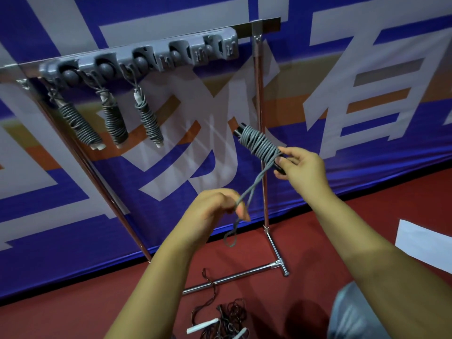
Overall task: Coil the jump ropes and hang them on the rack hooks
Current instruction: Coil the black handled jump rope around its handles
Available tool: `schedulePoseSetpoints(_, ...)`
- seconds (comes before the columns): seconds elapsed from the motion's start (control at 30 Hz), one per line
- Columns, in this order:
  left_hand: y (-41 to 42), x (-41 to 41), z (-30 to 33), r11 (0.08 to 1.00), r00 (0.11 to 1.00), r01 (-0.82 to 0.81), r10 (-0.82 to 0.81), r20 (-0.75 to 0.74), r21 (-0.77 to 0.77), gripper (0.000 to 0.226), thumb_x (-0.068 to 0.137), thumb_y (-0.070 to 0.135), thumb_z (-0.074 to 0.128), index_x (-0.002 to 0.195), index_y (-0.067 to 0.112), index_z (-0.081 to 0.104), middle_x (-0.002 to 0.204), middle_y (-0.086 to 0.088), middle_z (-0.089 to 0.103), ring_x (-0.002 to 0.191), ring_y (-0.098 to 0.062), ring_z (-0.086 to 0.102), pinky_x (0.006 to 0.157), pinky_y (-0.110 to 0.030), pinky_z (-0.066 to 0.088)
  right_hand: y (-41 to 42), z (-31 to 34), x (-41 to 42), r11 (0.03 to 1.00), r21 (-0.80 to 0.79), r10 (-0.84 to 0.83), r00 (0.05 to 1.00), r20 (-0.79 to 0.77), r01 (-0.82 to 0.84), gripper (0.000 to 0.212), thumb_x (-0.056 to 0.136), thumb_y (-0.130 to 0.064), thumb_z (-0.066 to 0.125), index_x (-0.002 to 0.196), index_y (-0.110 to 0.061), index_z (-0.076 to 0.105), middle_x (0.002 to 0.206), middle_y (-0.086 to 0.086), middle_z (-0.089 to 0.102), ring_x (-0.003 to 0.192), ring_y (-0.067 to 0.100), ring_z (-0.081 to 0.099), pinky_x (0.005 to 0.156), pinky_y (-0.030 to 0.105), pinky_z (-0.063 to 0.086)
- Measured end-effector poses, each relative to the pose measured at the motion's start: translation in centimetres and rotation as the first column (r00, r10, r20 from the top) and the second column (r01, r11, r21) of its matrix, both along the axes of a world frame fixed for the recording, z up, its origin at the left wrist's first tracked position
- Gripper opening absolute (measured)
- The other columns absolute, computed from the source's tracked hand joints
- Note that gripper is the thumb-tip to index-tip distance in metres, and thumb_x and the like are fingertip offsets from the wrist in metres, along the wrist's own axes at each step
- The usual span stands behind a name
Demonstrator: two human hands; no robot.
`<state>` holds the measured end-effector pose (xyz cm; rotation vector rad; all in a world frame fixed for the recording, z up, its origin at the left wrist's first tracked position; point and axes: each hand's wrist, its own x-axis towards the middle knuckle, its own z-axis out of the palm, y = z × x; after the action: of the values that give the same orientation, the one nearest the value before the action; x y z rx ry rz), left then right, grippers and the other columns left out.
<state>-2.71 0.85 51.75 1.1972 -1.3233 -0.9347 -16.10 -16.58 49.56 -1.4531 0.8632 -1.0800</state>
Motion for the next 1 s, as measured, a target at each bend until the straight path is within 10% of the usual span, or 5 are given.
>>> schedulePoseSetpoints(0.27, 0.1, 0.9, -1.8, 0.916, 0.764, -0.128, -0.154, 0.627, 0.381, 0.042, 0.091, 0.004, 0.042, 0.106, 0.035, 0.067, 0.086, 0.012, 0.073, 0.09, -0.027, 0.063, 0.083, -0.04, 0.053, 0.2, 1.9, -0.3, 1.0, -0.013, 0.028, 0.999, 0.02, -0.028, 0.028, 0.09, 0.001, 0.059, 0.117, -0.006, 0.064, 0.09, 0.009, 0.067, 0.086, 0.023, 0.069, 0.07, 0.029, 0.059)
schedulePoseSetpoints(0.6, -1.3, 0.6, -4.4, 0.843, 0.824, -0.218, -0.11, 0.555, 0.491, 0.053, 0.1, 0.027, 0.046, 0.14, 0.056, 0.025, 0.067, 0.006, 0.068, 0.046, -0.013, 0.06, 0.058, -0.016, 0.047, 2.2, 3.5, -0.2, 0.986, -0.164, 0.002, 1.0, 0.016, 0.001, 0.032, 0.09, -0.003, 0.061, 0.121, -0.01, 0.063, 0.104, 0.007, 0.068, 0.087, 0.018, 0.07, 0.074, 0.03, 0.059)
schedulePoseSetpoints(0.8, -1.8, 1.0, -6.3, 0.832, 0.571, -0.433, -0.044, 0.82, 0.346, 0.056, 0.096, 0.048, 0.045, 0.147, 0.046, 0.021, 0.114, 0.008, 0.057, 0.124, -0.019, 0.045, 0.103, -0.042, 0.035, 2.8, 3.6, -0.6, 0.985, -0.171, 0.012, 0.999, 0.041, -0.005, 0.033, 0.09, 0.0, 0.059, 0.122, -0.01, 0.063, 0.103, 0.003, 0.067, 0.089, 0.015, 0.069, 0.074, 0.027, 0.059)
schedulePoseSetpoints(0.9, -1.2, 0.9, -7.2, 0.86, 0.727, -0.461, 0.223, 0.649, 0.221, 0.025, 0.099, 0.032, 0.047, 0.117, 0.025, 0.063, 0.098, 0.008, 0.062, 0.101, -0.011, 0.055, 0.087, -0.03, 0.043, 2.1, 3.8, -1.5, 0.99, -0.131, -0.031, 0.995, 0.09, 0.042, 0.033, 0.091, 0.001, 0.058, 0.123, -0.007, 0.061, 0.103, 0.005, 0.066, 0.086, 0.01, 0.067, 0.072, 0.024, 0.058)
schedulePoseSetpoints(1.0, -0.2, 0.5, -6.8, 0.808, 0.834, -0.551, 0.539, 0.115, 0.211, 0.012, 0.09, 0.012, 0.061, 0.082, 0.014, 0.069, 0.076, 0.001, 0.071, 0.076, -0.01, 0.064, 0.069, -0.014, 0.048, 1.1, 3.5, -2.3, 0.991, -0.108, -0.071, 0.993, 0.099, 0.082, 0.033, 0.091, 0.002, 0.057, 0.123, -0.005, 0.06, 0.101, 0.007, 0.066, 0.082, 0.006, 0.066, 0.069, 0.021, 0.058)
